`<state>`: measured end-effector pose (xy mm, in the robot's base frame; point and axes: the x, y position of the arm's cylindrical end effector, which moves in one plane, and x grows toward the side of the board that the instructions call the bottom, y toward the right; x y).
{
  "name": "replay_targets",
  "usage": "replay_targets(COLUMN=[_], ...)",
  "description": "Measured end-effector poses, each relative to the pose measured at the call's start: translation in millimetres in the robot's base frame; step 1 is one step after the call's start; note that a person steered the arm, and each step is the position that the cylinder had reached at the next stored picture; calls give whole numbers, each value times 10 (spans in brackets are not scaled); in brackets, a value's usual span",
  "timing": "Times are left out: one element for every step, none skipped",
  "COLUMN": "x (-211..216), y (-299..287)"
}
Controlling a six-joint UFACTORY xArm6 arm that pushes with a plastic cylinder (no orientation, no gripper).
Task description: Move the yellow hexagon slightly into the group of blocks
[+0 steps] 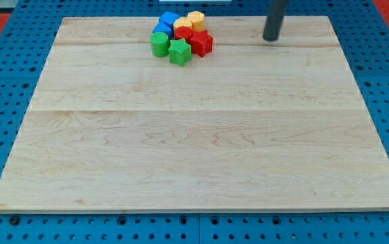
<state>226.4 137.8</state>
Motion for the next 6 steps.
replay_targets(x=[-341, -351, -335, -344, -327, -328], y=[-266, -305, -451, -901, -1234, -1250])
